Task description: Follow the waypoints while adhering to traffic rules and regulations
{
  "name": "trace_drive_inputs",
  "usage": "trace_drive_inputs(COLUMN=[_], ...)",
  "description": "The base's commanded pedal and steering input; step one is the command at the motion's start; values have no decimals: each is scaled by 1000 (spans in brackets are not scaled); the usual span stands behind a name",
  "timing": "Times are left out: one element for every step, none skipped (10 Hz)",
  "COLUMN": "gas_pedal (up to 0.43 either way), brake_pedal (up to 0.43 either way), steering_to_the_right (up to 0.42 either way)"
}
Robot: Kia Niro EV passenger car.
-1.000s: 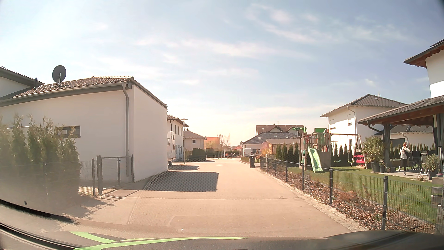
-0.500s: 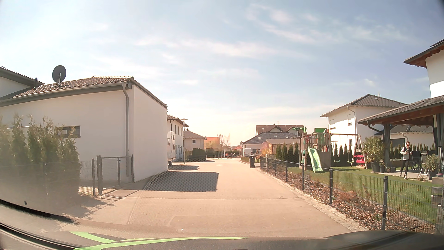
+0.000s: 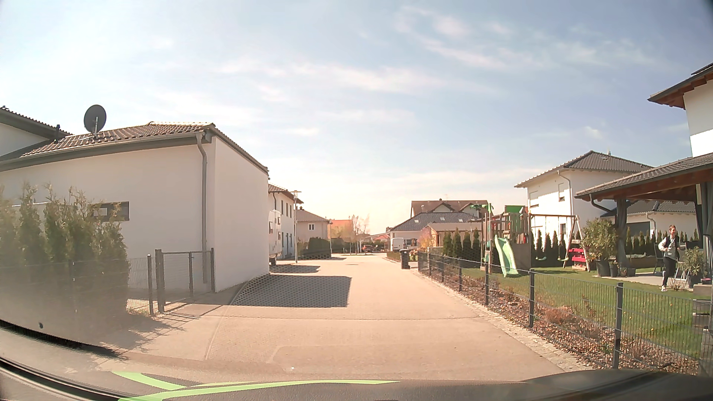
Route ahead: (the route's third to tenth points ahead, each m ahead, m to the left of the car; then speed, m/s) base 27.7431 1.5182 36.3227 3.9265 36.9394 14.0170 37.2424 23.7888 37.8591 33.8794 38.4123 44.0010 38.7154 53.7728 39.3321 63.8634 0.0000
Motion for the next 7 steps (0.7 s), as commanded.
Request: trace_drive_inputs(gas_pedal=[0, 0, 0, 0, 0, 0, 0], brake_pedal=[366, 366, 366, 366, 366, 366, 366], steering_to_the_right=[0, 0, 0, 0, 0, 0, 0])
